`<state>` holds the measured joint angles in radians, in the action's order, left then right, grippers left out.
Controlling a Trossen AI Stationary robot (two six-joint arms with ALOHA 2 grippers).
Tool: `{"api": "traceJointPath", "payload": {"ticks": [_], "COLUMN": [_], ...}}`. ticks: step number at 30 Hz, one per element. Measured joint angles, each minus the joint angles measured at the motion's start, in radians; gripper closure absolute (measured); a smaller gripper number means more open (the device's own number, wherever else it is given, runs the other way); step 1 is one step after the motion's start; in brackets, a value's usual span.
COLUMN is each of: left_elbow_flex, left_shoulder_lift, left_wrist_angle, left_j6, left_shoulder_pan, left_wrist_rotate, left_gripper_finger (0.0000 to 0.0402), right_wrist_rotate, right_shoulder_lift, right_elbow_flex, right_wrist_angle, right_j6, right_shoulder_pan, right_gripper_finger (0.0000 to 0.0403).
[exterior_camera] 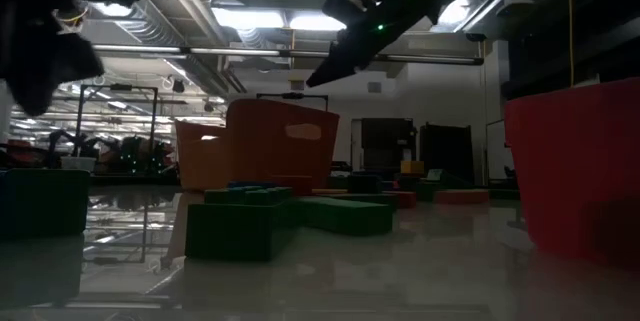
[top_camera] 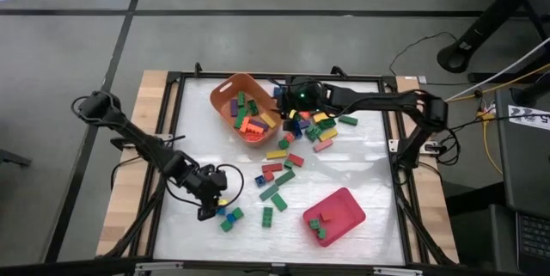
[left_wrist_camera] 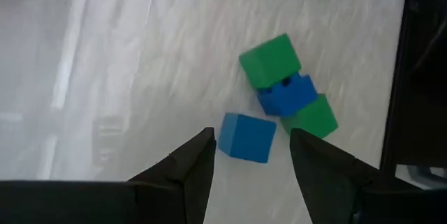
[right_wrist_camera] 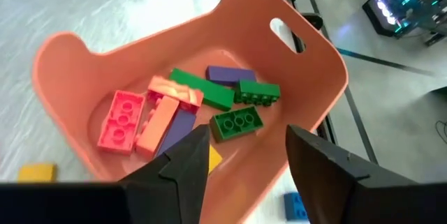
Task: Sort blocks by size
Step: Put the small blue block into the red bin
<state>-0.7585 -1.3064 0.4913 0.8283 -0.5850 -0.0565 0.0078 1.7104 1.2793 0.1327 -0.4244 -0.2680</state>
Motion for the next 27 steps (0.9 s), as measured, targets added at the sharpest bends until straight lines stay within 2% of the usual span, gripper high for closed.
{"api": "traceJointPath", "payload": {"ticks": [5,11,19,27], "left_elbow_flex": [0.034,0.035,0.034,0.029], "left_shoulder_lift": [0.000,-0.004,-0.112,-0.161], "left_wrist_angle": [-0.037,-0.044,-0.143,-0.136], "left_j6": [0.008,-0.014,-0.099,-0.097], "left_shoulder_pan": [-0.032,-0.060,-0.105,-0.105], "left_wrist_rotate": [-0.016,-0.087,-0.087,-0.087], "left_gripper_finger": [0.0229,0.0229,0.0229,0.0229], "right_wrist_rotate": [0.000,0.000,0.000,0.000], "right_shoulder_lift": [-0.027,-0.031,-0.031,-0.031], "right_elbow_flex": [0.000,0.000,0.000,0.000], "right_wrist_angle": [0.038,0.060,0.058,0.057], "right_j6": [0.000,0.001,0.001,0.001], "right_shoulder_pan": [-0.001,-0.001,-0.001,-0.001], "right_gripper_finger": [0.0214,0.0214,0.0214,0.0214]}}
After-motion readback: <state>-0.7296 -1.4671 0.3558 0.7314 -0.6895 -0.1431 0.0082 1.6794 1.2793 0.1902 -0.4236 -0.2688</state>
